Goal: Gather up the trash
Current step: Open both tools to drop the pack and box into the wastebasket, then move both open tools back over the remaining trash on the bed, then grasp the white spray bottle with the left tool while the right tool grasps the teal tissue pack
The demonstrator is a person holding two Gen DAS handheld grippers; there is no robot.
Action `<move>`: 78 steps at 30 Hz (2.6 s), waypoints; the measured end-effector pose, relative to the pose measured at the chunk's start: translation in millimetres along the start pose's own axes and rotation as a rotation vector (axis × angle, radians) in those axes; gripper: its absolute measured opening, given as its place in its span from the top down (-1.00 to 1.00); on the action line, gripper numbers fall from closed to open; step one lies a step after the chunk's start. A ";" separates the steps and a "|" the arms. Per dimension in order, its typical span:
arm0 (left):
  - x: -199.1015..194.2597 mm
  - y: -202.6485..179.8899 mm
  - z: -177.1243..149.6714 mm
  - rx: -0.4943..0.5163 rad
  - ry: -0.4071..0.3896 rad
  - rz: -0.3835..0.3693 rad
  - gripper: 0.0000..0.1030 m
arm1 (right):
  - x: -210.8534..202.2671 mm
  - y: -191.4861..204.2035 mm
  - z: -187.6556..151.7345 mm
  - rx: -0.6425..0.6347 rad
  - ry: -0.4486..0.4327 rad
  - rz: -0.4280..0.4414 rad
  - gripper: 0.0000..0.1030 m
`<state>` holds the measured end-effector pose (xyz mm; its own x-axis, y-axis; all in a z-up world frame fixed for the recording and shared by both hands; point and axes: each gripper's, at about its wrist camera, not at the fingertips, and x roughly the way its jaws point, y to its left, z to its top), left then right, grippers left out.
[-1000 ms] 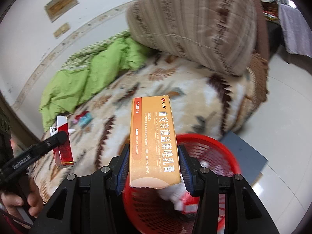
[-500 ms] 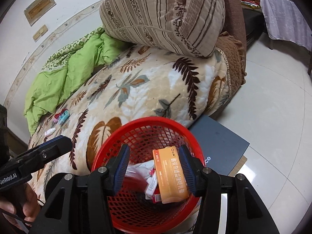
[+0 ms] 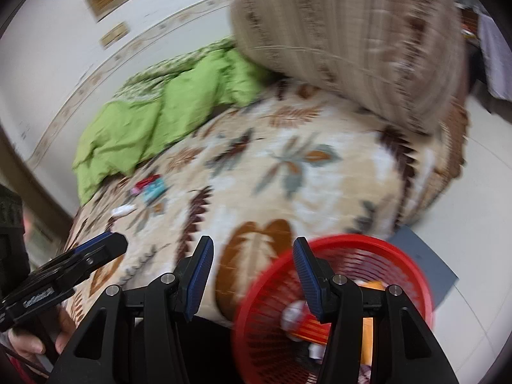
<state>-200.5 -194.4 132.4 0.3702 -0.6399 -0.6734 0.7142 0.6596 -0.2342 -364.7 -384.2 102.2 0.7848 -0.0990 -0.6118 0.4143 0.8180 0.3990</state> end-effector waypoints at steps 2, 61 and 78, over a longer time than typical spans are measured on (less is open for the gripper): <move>-4.5 24.7 2.7 -0.041 -0.012 0.037 -0.28 | 7.6 19.2 4.9 -0.034 0.004 0.030 -0.07; 148.6 310.4 68.5 -0.193 0.250 0.328 0.34 | 169.4 164.1 0.4 -0.166 0.182 0.329 -0.07; 84.7 283.8 8.2 -0.375 0.102 0.474 0.44 | 300.2 197.0 92.3 -0.208 0.244 0.243 -0.26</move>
<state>38.3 -64.6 14.6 0.5242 -0.2142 -0.8242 0.2211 0.9689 -0.1112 -4.9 -305.1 60.1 0.7056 0.2286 -0.6707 0.1079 0.9008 0.4206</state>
